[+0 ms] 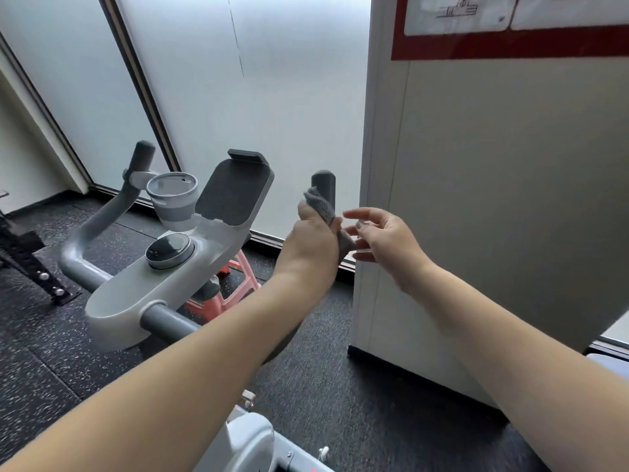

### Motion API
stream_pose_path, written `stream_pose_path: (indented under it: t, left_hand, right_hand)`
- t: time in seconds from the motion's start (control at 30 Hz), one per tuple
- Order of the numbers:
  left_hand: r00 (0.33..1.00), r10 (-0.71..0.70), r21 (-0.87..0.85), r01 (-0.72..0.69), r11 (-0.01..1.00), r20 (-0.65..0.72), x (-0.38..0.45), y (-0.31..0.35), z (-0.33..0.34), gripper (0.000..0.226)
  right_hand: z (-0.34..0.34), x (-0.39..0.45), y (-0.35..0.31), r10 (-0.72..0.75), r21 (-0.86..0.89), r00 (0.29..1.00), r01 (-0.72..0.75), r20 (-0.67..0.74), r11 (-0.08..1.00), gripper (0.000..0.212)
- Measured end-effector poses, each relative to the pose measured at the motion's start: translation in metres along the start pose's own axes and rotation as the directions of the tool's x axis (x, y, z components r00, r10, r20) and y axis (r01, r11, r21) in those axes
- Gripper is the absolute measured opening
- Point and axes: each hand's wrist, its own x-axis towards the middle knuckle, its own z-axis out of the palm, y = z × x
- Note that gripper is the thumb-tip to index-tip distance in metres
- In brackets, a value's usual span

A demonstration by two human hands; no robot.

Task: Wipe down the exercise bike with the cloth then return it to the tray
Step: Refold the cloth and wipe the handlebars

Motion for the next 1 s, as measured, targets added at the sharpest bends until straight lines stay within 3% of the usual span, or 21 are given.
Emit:
stream_pose_path:
  t: [0.03, 0.2, 0.37, 0.5, 0.63, 0.7, 0.77, 0.83, 0.9, 0.97, 1.0]
  left_hand:
    - [1.0, -0.007, -0.038, 0.007, 0.999, -0.008, 0.001, -0.001, -0.003, 0.018]
    - [0.993, 0.078, 0.013, -0.077, 0.997, -0.085, 0.009, -0.011, -0.019, 0.03]
    - [0.952, 0.011, -0.299, -0.107, 0.948, -0.307, 0.019, -0.001, -0.029, 0.035]
    - [0.978, 0.176, -0.149, -0.192, 0.97, -0.112, 0.031, 0.022, -0.007, 0.046]
    - [0.972, 0.184, 0.024, -0.183, 0.983, -0.149, 0.042, 0.023, 0.002, 0.037]
    - [0.973, 0.182, -0.027, -0.188, 0.982, -0.144, 0.049, 0.024, -0.009, 0.038]
    - [0.989, 0.143, -0.133, -0.146, 0.98, -0.031, 0.061, 0.021, -0.022, 0.04]
    - [0.998, 0.055, -0.363, -0.043, 0.931, 0.024, 0.073, 0.014, -0.036, 0.041]
    - [0.997, -0.062, -0.521, 0.034, 0.853, -0.035, 0.08, 0.004, -0.044, 0.035]
    - [0.984, -0.08, -0.427, 0.004, 0.904, -0.159, 0.073, 0.003, -0.044, 0.034]
    - [0.981, -0.02, -0.348, -0.05, 0.936, -0.194, 0.07, 0.003, -0.039, 0.034]
  right_hand:
    - [0.0, 0.0, 0.001, 0.002, -0.002, 1.0, -0.002, 0.004, 1.0, 0.024]
    - [0.001, -0.001, 0.004, 0.009, -0.03, 1.0, -0.008, 0.026, 1.0, 0.026]
    - [-0.002, 0.0, 0.004, 0.012, -0.015, 1.0, -0.011, 0.019, 1.0, 0.027]
    - [-0.001, -0.001, 0.003, 0.018, 0.015, 1.0, -0.018, 0.016, 1.0, 0.025]
    - [0.004, -0.002, 0.001, 0.013, 0.012, 0.998, -0.013, 0.069, 1.0, 0.025]
    - [0.01, -0.004, -0.001, 0.001, 0.011, 0.995, -0.002, 0.103, 1.0, 0.024]
    - [0.014, -0.006, -0.002, -0.012, 0.009, 0.994, 0.011, 0.109, 1.0, 0.025]
    - [0.015, -0.007, -0.003, -0.02, 0.007, 0.995, 0.02, 0.101, 1.0, 0.03]
    - [0.014, -0.008, -0.001, -0.019, -0.008, 0.994, 0.02, 0.106, 1.0, 0.035]
    - [0.012, -0.009, 0.001, -0.014, -0.022, 0.993, 0.017, 0.116, 1.0, 0.041]
    - [0.012, -0.009, 0.001, -0.009, -0.025, 0.992, 0.012, 0.123, 1.0, 0.045]
